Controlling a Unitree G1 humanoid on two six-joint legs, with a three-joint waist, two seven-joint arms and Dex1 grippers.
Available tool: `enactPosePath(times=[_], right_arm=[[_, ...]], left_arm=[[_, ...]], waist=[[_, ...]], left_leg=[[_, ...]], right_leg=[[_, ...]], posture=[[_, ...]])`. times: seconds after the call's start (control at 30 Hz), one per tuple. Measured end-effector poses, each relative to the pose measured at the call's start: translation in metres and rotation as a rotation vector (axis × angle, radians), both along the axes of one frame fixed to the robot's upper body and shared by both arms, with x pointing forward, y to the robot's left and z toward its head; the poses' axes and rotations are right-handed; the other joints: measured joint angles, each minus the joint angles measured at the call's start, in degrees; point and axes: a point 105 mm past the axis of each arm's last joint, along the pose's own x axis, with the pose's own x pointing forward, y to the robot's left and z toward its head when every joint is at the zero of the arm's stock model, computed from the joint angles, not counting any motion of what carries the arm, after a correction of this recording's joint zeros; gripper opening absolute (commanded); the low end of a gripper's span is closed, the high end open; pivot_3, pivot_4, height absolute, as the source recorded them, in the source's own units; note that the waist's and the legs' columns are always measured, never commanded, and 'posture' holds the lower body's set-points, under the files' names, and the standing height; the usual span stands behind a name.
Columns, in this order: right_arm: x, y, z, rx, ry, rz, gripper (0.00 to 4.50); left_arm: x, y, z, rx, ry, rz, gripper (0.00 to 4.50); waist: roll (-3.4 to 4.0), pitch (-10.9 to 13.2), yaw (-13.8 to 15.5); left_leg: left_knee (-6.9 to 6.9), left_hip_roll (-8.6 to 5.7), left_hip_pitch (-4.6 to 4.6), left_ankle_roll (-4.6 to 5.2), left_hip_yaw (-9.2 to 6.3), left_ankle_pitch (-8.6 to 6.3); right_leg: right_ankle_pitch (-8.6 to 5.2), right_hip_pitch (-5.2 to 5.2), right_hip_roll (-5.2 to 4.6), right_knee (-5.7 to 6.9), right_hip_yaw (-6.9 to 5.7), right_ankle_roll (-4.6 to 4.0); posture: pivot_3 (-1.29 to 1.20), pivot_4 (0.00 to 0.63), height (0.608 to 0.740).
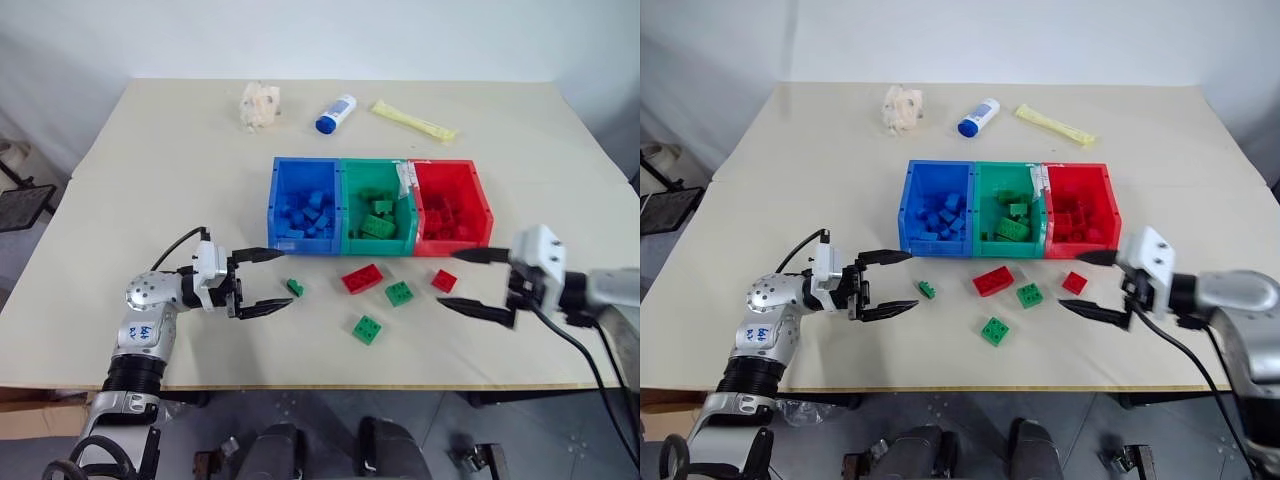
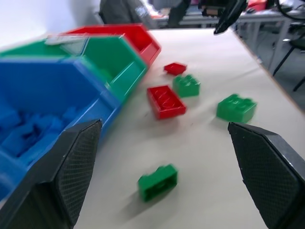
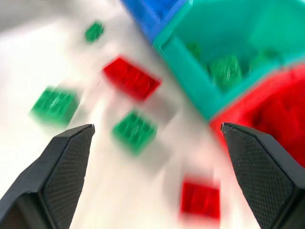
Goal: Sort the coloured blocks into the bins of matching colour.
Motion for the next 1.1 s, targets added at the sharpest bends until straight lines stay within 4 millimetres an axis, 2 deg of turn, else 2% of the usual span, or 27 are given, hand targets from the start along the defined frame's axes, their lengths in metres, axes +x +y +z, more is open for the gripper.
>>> enactPosePath(times=[0.23, 0.43, 0.57, 0.67, 0.77, 0.8, 0.87, 0.9, 1.07, 1.1], right_arm=[[-0.030, -0.057, -0.009, -0.059, 0.098, -0.142, 4.45], [-0.038, -0.068, -0.006, -0.076, 0.111, -0.160, 4.45], [-0.034, -0.063, -0.005, -0.077, 0.098, -0.153, 4.45], [-0.021, -0.049, -0.002, -0.072, 0.064, -0.124, 4.45], [0.003, -0.029, -0.007, -0.037, 0.031, -0.115, 4.45], [0.015, -0.021, -0.012, -0.021, 0.027, -0.118, 4.45], [0.025, -0.012, -0.026, -0.017, 0.054, -0.124, 4.45], [0.028, -0.010, -0.035, -0.022, 0.074, -0.129, 4.45], [0.047, -0.005, -0.052, -0.020, 0.076, -0.177, 4.45], [0.050, -0.004, -0.055, -0.014, 0.076, -0.182, 4.08]], left_arm=[[-0.004, 0.014, -0.007, -0.009, 0.023, -0.032, 4.50], [-0.006, 0.016, -0.009, 0.006, 0.032, -0.061, 4.50], [-0.007, 0.017, -0.009, 0.010, 0.032, -0.070, 4.50], [-0.007, 0.017, -0.009, 0.009, 0.031, -0.069, 4.50], [-0.007, 0.015, -0.008, 0.003, 0.025, -0.068, 4.50], [-0.007, 0.012, -0.007, -0.005, 0.019, -0.075, 4.50], [-0.008, 0.006, -0.005, -0.006, 0.008, -0.091, 4.50], [-0.008, 0.006, -0.004, -0.005, 0.005, -0.092, 4.50], [-0.012, 0.005, -0.002, 0.000, -0.003, -0.093, 4.50], [-0.012, 0.005, -0.001, -0.001, -0.008, -0.094, 4.50]], waist=[[-0.01, 0.0, 0.1], [-0.01, 0.0, 0.0], [-0.01, 0.0, 0.0], [-0.01, 0.0, -0.1], [-0.04, 0.0, -0.1], [-0.04, 0.0, -0.2], [-0.03, 0.0, 0.0], [-0.02, 0.0, 0.1], [-0.04, 0.0, -0.2], [-0.04, 0.0, -0.2]], left_leg=[[-0.01, 0.00, 0.02, 0.02, 0.06, -0.01], [-0.05, 0.04, 0.08, 0.01, 0.07, -0.01], [-0.04, 0.04, 0.08, 0.01, 0.05, -0.01], [-0.02, 0.04, 0.08, 0.00, 0.04, -0.02], [0.00, 0.07, 0.08, -0.03, 0.02, -0.03], [0.00, 0.05, 0.08, -0.03, 0.03, -0.03], [-0.03, 0.04, 0.04, -0.03, -0.04, -0.03], [-0.03, 0.02, -0.03, -0.03, -0.14, -0.03], [0.00, -0.06, -0.07, 0.01, -0.08, -0.03], [0.00, -0.05, -0.07, 0.01, -0.09, -0.02]], right_leg=[[0.00, 0.02, -0.02, -0.07, 0.04, 0.00], [0.00, 0.02, -0.03, -0.06, 0.06, 0.00], [0.00, 0.01, -0.07, -0.06, 0.08, 0.00], [0.00, 0.01, -0.12, -0.07, 0.09, -0.01], [0.01, 0.02, -0.17, -0.09, 0.08, -0.02], [0.01, 0.01, -0.15, -0.08, 0.09, -0.02], [0.01, -0.04, -0.09, -0.03, 0.06, -0.02], [0.01, -0.06, -0.07, -0.02, 0.04, -0.02], [0.02, -0.03, -0.06, -0.06, -0.06, 0.01], [0.02, -0.04, -0.05, -0.05, -0.08, 0.01]], posture=[[0.00, 0.150, 0.740], [0.00, 0.150, 0.740], [0.00, 0.150, 0.740], [0.00, 0.150, 0.740], [0.00, 0.150, 0.740], [0.00, 0.150, 0.740], [0.00, 0.150, 0.740], [0.00, 0.150, 0.740], [0.00, 0.150, 0.740], [0.00, 0.150, 0.740]])
